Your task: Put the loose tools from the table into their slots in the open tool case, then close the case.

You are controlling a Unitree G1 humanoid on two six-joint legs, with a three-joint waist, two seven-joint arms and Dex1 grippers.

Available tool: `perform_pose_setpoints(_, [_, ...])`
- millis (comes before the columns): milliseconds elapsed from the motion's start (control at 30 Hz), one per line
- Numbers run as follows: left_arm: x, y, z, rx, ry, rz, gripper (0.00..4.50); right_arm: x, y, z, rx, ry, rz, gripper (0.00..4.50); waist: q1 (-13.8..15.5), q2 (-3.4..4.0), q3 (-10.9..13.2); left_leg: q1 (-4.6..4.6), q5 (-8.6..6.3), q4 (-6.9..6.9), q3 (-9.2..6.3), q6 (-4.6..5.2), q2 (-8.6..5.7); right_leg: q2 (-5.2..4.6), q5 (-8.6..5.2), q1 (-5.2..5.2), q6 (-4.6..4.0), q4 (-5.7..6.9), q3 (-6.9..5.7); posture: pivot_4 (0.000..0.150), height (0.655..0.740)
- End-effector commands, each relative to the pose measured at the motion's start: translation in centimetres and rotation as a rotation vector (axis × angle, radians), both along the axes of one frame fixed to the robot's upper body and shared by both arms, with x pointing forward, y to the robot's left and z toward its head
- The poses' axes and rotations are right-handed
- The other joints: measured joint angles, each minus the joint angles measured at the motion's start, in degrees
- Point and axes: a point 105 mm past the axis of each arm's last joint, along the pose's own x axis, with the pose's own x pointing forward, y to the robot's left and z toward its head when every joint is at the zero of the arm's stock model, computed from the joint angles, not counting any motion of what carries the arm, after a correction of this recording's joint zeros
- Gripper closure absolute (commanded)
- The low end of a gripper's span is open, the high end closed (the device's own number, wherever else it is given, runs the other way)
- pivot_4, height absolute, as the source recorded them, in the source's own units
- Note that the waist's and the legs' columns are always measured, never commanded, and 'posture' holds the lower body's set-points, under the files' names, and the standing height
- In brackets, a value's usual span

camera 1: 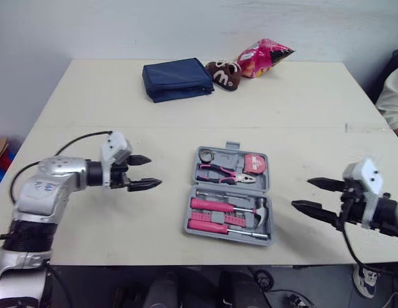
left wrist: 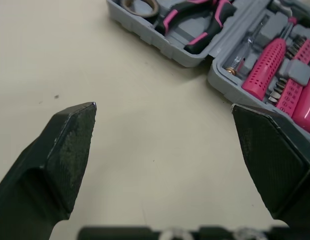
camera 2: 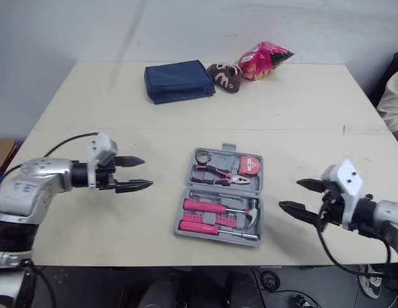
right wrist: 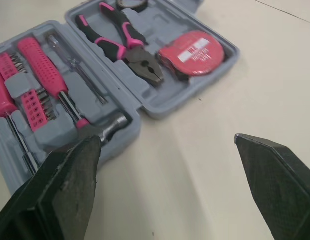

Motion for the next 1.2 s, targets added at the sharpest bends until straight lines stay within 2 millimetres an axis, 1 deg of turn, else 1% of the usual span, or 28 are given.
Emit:
perform_pose_setpoints(33, [1.1,-0.9,-1.9,0.081,-0.024,-0.028,1.42,1.7,-0.9,-1.4,-0.101,-0.003,-0.022,0.56,0.0,-0.03,0.01,0.0,0.0,0.01,0.02,0.01,0.0,0.05,0.01,0.0,0.02,0.0,0.0,0.15,0.74])
perform_pose_setpoints(67, [1.3,-1.3,-2.4,0.091,-0.018,-0.045,1.94,2.1,-0.9,-1.6,-0.109,-0.006,-0.019,0.94,0.0,-0.04,0.03,0.0,0.0,0.02,0.05,0.02,-0.01,0.08,0.01,0.0,0.02,0.01,0.01,0.15,0.74])
perform_pose_setpoints(100, [1.5,-1.6,-2.8,0.105,-0.016,-0.058,2.37,2.5,-0.9,-1.9,-0.116,-0.004,-0.018,1.38,-0.02,-0.04,0.03,-0.02,0.0,0.03,0.11,0.03,0.0,0.1,0.03,-0.06,0.05,0.04,-0.03,0.15,0.74])
perform_pose_setpoints(167, [1.7,-3.0,-3.5,0.102,-0.004,-0.099,3.38,3.1,-0.3,-2.6,-0.121,0.015,0.007,2.5,-0.04,-0.04,0.03,-0.03,0.01,0.04,0.13,0.04,0.02,0.12,0.03,-0.08,0.05,0.05,-0.06,0.15,0.74])
perform_pose_setpoints(200, [1.7,-3.4,-3.6,0.099,-0.004,-0.117,3.77,3.3,-0.1,-2.8,-0.124,0.02,0.019,2.91,-0.05,-0.04,0.03,-0.03,0.01,0.07,0.14,0.04,0.03,0.13,0.03,-0.1,0.05,0.07,-0.09,0.15,0.74])
perform_pose_setpoints(233, [1.8,-4.0,-3.8,0.097,-0.002,-0.132,4.3,3.4,0.3,-3.1,-0.122,0.031,0.037,3.45,-0.05,-0.04,0.03,-0.02,0.02,0.07,0.15,0.04,0.03,0.13,0.03,-0.09,0.05,0.08,-0.11,0.15,0.74])
perform_pose_setpoints(267, [1.7,-4.7,-4.0,0.092,-0.002,-0.15,4.5,3.4,0.8,-3.3,-0.118,0.04,0.065,4.04,-0.02,-0.03,0.03,-0.01,0.02,0.08,0.17,0.04,0.03,0.12,0.03,-0.09,0.06,0.07,-0.13,0.15,0.74])
perform_pose_setpoints(300, [1.7,-5.2,-4.1,0.089,-0.002,-0.161,4.5,3.3,1.2,-3.5,-0.115,0.047,0.085,4.44,-0.04,-0.04,0.03,-0.01,0.02,0.08,0.16,0.04,0.04,0.12,0.03,-0.09,0.06,0.11,-0.14,0.15,0.74])
perform_pose_setpoints(400, [1.3,-6.7,-4.3,0.072,-0.005,-0.203,4.5,3.6,2.3,-3.8,-0.11,0.035,0.117,4.44,-0.04,-0.04,0.03,-0.04,0.02,0.08,0.15,0.04,0.05,0.12,0.03,-0.09,0.06,0.09,-0.17,0.15,0.74])
perform_pose_setpoints(500, [-0.1,-7.9,-4.8,0.066,0.019,-0.259,4.5,4.0,3.8,-3.8,-0.078,0.025,0.148,4.44,-0.15,-0.03,0.03,-0.03,0.02,0.11,0.15,0.05,0.05,0.11,0.04,-0.08,0.07,0.12,-0.18,0.15,0.74])
perform_pose_setpoints(733, [-1.9,-8.7,-5.0,0.048,0.056,-0.29,4.5,4.1,6.1,-3.9,-0.047,0.007,0.205,4.44,-0.21,-0.03,0.03,-0.02,0.02,0.1,0.1,0.04,0.06,0.05,0.04,-0.06,0.07,0.11,-0.1,0.15,0.74])
perform_pose_setpoints(833, [-2.4,-8.6,-5.2,0.051,0.066,-0.288,4.5,4.5,6.5,-3.9,-0.048,-0.007,0.196,4.44,-0.49,-0.02,0.02,-0.02,0.02,0.1,0.08,0.04,0.07,-0.09,0.04,-0.05,0.07,0.11,-0.02,0.15,0.74])
perform_pose_setpoints(933, [-1.7,-7.8,-5.4,0.074,0.062,-0.224,4.5,4.4,6.5,-3.9,-0.056,0.002,0.207,4.44,-0.65,-0.02,0.02,-0.02,0.03,0.1,0.05,0.03,0.08,-0.14,0.04,-0.03,0.07,0.1,-0.02,0.15,0.74])
perform_pose_setpoints(1067, [-1.1,-6.0,-5.4,0.107,0.057,-0.139,4.5,4.3,4.9,-4.0,-0.124,0.004,0.15,4.44,-0.67,-0.02,0.02,-0.01,0.03,0.1,0.04,0.03,0.07,-0.16,0.04,-0.02,0.07,0.11,-0.01,0.15,0.74])
perform_pose_setpoints(1133, [-1.1,-4.6,-5.1,0.119,0.06,-0.091,4.5,4.1,3.9,-3.5,-0.166,-0.013,0.123,4.44,-0.76,-0.02,0.02,-0.01,0.03,0.1,0.02,0.03,0.08,-0.18,0.04,-0.02,0.07,0.1,0.0,0.15,0.74])
perform_pose_setpoints(1200, [-1.3,-2.9,-4.5,0.12,0.07,-0.037,4.5,3.8,3.2,-2.6,-0.194,-0.032,0.1,4.44,-1.26,-0.01,0.03,-0.01,0.03,0.07,0.02,0.03,0.09,-0.21,0.04,-0.02,0.07,0.09,0.02,0.15,0.74])
